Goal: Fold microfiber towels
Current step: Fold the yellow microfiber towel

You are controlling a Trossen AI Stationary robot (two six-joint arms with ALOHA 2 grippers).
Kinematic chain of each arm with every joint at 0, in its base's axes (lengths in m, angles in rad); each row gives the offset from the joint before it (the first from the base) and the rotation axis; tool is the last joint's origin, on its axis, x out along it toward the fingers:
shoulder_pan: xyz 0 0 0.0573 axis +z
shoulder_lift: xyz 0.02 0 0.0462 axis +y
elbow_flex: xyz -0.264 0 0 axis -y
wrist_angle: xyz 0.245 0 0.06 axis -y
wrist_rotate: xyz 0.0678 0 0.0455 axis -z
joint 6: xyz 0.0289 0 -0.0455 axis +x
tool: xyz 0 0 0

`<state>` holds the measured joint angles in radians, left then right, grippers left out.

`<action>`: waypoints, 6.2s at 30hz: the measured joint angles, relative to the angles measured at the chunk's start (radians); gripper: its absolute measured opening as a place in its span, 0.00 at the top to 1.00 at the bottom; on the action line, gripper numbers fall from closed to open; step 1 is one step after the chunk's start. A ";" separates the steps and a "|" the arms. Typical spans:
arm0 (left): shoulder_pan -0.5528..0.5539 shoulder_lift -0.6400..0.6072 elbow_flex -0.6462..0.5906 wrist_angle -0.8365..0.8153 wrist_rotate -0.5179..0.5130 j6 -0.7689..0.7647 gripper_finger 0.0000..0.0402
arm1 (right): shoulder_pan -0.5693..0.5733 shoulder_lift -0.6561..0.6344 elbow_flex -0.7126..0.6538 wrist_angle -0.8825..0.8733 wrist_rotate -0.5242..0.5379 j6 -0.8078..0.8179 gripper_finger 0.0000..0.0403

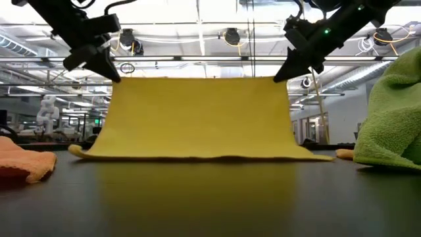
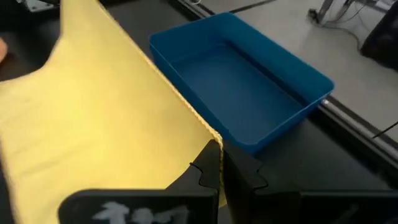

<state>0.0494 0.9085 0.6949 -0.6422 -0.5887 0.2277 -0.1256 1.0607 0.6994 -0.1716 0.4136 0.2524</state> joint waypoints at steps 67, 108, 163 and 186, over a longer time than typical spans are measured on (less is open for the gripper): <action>-0.375 0.071 -0.187 0.392 0.341 -0.243 0.80 | 0.183 0.006 -0.360 0.402 -0.264 0.182 0.67; -0.210 0.153 -0.406 1.215 0.317 0.003 0.80 | 0.173 0.639 -0.359 1.416 -0.176 -0.094 0.67; -0.063 0.248 -0.672 1.647 0.348 -0.180 0.80 | 0.020 0.623 -0.359 1.333 -0.261 -0.160 0.67; -0.063 0.250 -0.671 1.526 0.314 -0.150 0.80 | 0.030 0.622 -0.359 1.297 -0.301 -0.089 0.67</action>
<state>-0.0139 1.1584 0.0235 0.8839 -0.2744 0.0773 -0.0959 1.6829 0.3401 1.1253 0.1128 0.1635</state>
